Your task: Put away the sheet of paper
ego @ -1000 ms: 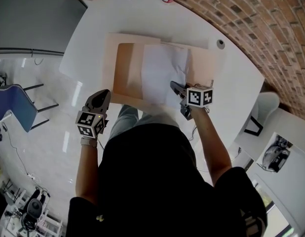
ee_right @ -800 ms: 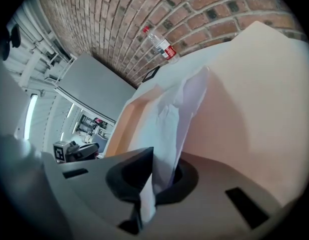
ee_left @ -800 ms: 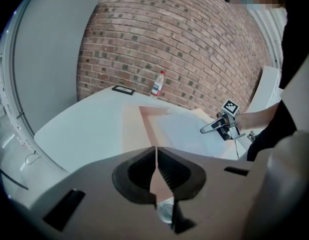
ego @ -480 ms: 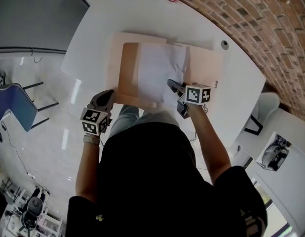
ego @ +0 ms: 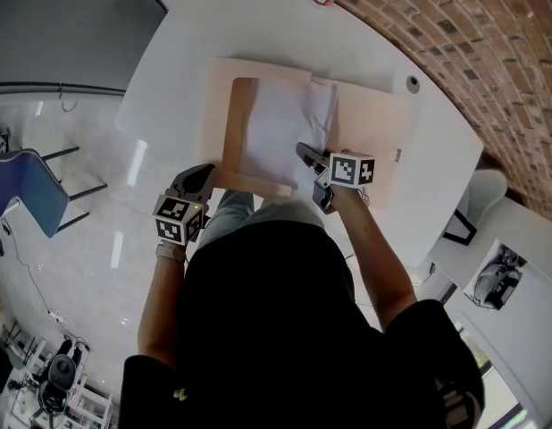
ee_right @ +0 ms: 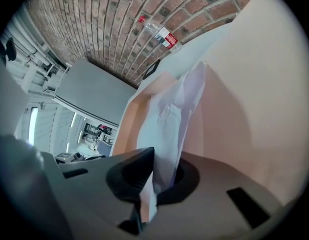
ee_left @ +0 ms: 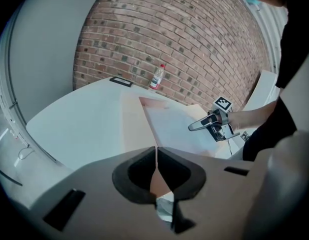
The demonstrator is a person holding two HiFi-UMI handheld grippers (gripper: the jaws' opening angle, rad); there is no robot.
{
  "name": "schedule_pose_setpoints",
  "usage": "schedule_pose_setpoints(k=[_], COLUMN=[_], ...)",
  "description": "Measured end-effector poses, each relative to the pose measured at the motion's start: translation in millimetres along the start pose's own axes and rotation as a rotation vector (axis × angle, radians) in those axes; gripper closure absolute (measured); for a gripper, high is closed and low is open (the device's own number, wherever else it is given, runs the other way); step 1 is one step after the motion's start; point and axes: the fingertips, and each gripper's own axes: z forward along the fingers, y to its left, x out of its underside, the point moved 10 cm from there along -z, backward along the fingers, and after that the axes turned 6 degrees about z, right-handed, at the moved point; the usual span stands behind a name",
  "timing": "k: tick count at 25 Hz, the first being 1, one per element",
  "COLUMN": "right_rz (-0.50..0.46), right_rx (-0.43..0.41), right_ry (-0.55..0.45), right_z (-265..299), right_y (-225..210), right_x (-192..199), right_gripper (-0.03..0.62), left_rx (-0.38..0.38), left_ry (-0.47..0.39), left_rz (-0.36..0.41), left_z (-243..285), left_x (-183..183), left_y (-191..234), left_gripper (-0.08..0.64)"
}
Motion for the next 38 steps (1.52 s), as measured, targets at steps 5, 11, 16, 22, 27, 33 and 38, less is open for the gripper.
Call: schedule_pose_setpoints(k=[5,11,16,22,27,33,38], right_rz=[0.005,-0.005,-0.009,-0.02,-0.023,-0.028,-0.062], right_rx=[-0.008,-0.005,-0.021,-0.046,-0.052,-0.036,0.021], right_ry=[0.016,0.035,0.05,0.076,0.097,0.122,0.129], right_z=[14.1,30.2,45.1,64.1,75.7,84.3,81.9], right_y=[8.5,21.6,32.4,49.4,57.4,62.4,63.6], right_x=[1.3,-0.1,-2.9,-0.2,2.7,5.9,3.7], right_gripper=[0.556,0.474,0.449,0.431,0.401,0.334,0.253], left_rx=[0.018,0.028,0.035,0.047,0.05,0.049,0.045], left_ry=[0.001,-0.007,-0.01,-0.009,-0.01,-0.012,-0.022], left_rz=[0.002,-0.014,-0.028,-0.039,-0.041,-0.042,-0.049], left_z=[-0.1,-2.8,-2.8,-3.6,-3.8,-6.4,-6.3], left_x=[-0.3,-0.5,0.3,2.2,0.9,0.7,-1.8], left_y=[2.2,10.0,17.2,23.9,28.0,31.8,33.0], left_gripper=[0.555,0.555,0.555,0.555,0.555,0.555,0.555])
